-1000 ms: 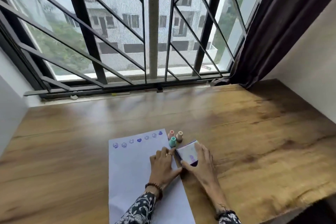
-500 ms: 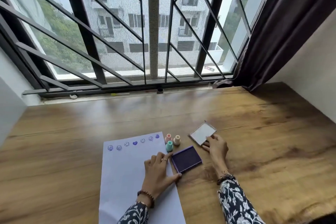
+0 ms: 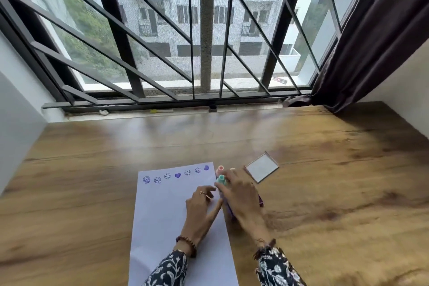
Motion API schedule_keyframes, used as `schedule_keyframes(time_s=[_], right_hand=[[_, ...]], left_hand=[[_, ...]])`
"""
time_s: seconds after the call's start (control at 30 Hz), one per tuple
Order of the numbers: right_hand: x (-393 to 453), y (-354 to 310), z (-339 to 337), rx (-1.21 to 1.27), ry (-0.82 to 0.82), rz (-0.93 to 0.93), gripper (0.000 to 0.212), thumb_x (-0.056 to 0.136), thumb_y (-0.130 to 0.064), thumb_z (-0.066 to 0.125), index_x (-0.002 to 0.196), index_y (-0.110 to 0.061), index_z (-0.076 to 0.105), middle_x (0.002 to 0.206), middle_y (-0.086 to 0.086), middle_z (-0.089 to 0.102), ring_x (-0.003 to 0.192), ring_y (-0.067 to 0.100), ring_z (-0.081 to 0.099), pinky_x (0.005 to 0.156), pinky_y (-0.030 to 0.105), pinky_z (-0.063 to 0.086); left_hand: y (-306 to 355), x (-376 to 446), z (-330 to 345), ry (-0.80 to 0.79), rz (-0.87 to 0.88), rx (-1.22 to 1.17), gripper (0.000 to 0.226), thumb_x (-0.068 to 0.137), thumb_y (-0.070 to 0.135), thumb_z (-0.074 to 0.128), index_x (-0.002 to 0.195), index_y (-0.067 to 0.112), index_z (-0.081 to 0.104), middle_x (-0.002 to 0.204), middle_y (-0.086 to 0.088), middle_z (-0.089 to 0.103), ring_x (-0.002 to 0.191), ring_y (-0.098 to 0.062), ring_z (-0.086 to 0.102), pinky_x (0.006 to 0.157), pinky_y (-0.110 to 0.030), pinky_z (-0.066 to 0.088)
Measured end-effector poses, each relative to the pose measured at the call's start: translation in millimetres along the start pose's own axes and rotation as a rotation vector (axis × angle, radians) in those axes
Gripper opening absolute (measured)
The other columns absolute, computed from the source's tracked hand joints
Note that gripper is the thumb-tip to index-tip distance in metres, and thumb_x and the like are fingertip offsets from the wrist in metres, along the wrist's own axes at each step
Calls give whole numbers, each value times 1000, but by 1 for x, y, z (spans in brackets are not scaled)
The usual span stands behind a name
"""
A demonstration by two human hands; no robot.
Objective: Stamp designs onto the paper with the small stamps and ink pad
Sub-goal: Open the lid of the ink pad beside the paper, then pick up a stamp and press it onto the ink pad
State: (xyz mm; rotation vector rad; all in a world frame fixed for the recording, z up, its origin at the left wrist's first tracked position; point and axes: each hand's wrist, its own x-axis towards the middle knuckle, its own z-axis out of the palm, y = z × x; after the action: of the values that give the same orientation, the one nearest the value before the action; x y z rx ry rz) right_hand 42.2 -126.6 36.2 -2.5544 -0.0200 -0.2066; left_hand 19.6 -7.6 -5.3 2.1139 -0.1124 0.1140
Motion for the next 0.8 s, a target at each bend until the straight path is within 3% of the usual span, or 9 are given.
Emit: schedule_keyframes(time_s=[0.1, 0.2, 0.33, 0.4, 0.47, 0.5, 0.63, 0.8], right_hand=[[0, -3, 9, -101, -35, -30, 28, 89, -27, 55, 117, -25, 52, 108, 4, 51, 87, 28, 63, 57, 29, 39], [-3, -1, 13, -54, -6, -35, 33, 92, -19, 52, 124, -21, 49, 109, 6, 49, 85, 28, 62, 56, 30, 41], [-14, 0, 11, 54, -1, -19, 28, 92, -16, 51, 120, -16, 55, 119, 7, 55, 92, 29, 63, 70, 38, 50], [-17, 0, 4, 265, 52, 51, 18, 86, -14, 61, 103, -19, 64, 105, 1, 66, 88, 14, 64, 74, 25, 51], [-19, 0, -9, 578, 91, 185, 24, 77, -11, 71, 88, -33, 67, 88, -14, 70, 80, -2, 65, 70, 9, 48], [-21, -1, -13, 724, 83, 248, 26, 76, -11, 72, 85, -34, 68, 86, -17, 70, 79, -4, 66, 69, 8, 49], [-28, 1, -19, 1026, 33, 355, 19, 81, -7, 67, 96, -17, 72, 98, 3, 74, 92, 15, 70, 79, 26, 57], [-37, 3, -20, 1017, 14, 367, 18, 81, -15, 68, 98, -19, 71, 103, 3, 72, 97, 14, 68, 84, 31, 57]], left_hand=[[1, 1, -2, 31, -42, -68, 21, 79, 11, 68, 96, 12, 57, 88, -3, 59, 77, -16, 59, 75, -35, 48], [0, 3, -3, 25, -72, -103, 18, 80, 7, 65, 97, 10, 58, 87, -7, 63, 77, -16, 61, 74, -32, 51], [3, 4, -8, 21, -173, -208, 17, 84, 8, 61, 96, 19, 63, 87, 0, 64, 81, -5, 60, 71, -13, 46], [5, 5, -14, 31, -243, -317, 16, 85, 11, 60, 95, 23, 65, 90, 1, 67, 86, -7, 62, 73, -8, 46], [11, 7, -20, -1, -291, -461, 17, 86, 14, 60, 98, 23, 67, 93, -2, 70, 85, -11, 64, 73, -12, 49], [14, 8, -22, -38, -302, -519, 18, 86, 14, 59, 99, 22, 67, 94, -2, 70, 85, -12, 65, 72, -14, 50], [28, 7, -25, -117, -338, -704, 16, 84, 10, 60, 94, 15, 70, 91, -5, 73, 82, -16, 68, 70, -20, 55], [36, 8, -29, -140, -306, -690, 14, 82, 6, 62, 86, 16, 71, 83, -3, 73, 78, -13, 67, 70, -19, 55]])
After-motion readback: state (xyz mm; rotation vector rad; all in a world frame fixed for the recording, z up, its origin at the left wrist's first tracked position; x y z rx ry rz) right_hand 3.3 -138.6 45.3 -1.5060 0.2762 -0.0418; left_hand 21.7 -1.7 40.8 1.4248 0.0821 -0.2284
